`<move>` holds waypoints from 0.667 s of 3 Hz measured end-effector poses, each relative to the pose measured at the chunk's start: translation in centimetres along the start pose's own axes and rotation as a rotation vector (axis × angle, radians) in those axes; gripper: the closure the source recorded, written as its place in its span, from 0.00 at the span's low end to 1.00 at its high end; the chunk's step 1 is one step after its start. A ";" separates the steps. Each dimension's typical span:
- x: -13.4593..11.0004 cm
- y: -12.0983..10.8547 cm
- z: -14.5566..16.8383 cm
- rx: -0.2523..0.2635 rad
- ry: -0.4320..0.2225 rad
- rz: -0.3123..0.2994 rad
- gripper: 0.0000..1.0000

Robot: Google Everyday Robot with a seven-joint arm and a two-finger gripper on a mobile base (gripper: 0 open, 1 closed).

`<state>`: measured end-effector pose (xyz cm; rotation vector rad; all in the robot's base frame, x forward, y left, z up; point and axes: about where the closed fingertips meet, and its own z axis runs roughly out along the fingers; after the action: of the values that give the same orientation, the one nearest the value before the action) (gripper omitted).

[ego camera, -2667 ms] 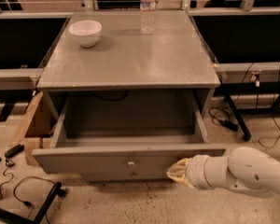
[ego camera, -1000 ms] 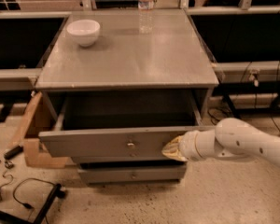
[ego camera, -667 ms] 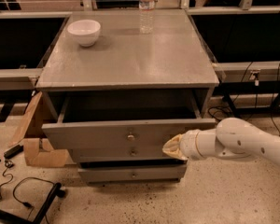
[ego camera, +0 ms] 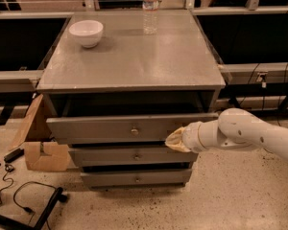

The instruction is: Close top drawer

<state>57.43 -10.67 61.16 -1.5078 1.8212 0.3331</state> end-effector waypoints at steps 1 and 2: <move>0.0 0.0 0.0 0.000 0.000 0.000 0.81; 0.0 0.0 0.0 0.000 0.000 0.000 0.58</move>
Offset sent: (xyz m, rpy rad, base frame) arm 0.0000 0.0000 0.0000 0.0000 0.0000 0.0000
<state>57.43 -10.66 61.16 -1.5079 1.8212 0.3332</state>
